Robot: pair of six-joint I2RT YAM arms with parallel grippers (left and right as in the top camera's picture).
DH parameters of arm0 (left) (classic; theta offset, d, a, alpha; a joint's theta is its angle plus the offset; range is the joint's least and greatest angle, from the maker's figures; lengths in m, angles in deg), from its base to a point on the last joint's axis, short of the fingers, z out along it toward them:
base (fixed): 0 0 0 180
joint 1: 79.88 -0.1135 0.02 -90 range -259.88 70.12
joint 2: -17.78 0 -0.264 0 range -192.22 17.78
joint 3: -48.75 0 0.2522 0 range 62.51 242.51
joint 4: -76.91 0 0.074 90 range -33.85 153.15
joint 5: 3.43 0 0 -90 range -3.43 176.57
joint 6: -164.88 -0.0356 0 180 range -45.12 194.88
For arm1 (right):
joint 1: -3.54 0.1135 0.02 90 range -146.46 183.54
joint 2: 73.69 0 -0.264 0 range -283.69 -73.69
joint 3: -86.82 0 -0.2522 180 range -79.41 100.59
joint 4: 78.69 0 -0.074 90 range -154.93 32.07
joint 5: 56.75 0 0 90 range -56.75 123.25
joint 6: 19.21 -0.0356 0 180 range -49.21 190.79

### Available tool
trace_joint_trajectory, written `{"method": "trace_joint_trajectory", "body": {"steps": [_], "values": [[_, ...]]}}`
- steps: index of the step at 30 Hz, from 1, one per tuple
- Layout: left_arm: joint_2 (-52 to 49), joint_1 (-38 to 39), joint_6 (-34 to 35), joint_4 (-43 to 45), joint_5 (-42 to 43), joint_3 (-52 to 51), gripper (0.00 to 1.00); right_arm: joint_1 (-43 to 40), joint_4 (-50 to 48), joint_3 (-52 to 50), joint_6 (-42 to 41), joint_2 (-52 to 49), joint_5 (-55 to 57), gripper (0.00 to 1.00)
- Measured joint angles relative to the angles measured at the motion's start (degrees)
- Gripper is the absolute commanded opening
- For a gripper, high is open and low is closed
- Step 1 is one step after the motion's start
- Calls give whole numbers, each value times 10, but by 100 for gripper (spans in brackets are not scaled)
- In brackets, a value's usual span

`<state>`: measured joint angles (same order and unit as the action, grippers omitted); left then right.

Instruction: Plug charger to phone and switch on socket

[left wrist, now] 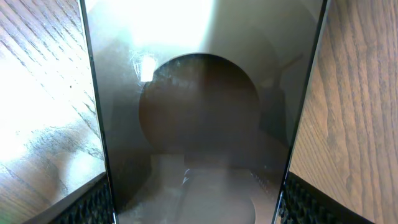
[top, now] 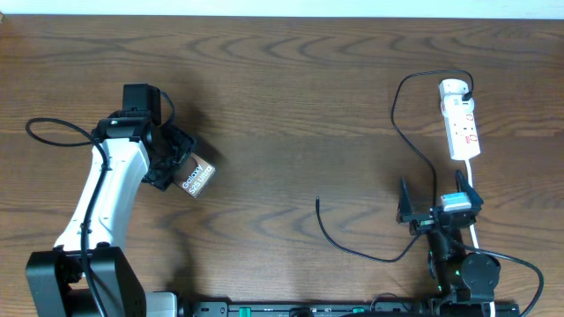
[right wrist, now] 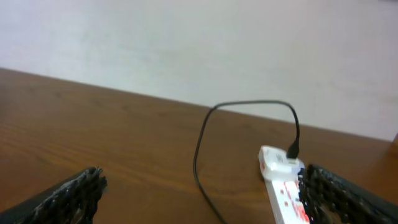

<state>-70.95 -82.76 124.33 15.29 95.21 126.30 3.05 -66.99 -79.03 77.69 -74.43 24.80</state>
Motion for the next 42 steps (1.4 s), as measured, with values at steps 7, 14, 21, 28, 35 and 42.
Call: {"method": "trace_joint_trajectory", "body": {"steps": [7,14,21,28,35,42], "values": [[0,0,0,5,0,0,7,0,22,3,-15,-2,-39,99],[0,0,0,32,22,0,7,0,112,135,-14,-118,-49,99],[0,0,1,49,47,0,7,0,205,370,-1,-372,-78,99],[0,0,40,48,52,0,7,0,350,657,3,-675,-228,99],[0,0,122,48,54,0,7,17,459,854,5,-888,-398,99],[0,0,157,48,58,0,7,66,353,888,5,-1010,-628,99]]}}
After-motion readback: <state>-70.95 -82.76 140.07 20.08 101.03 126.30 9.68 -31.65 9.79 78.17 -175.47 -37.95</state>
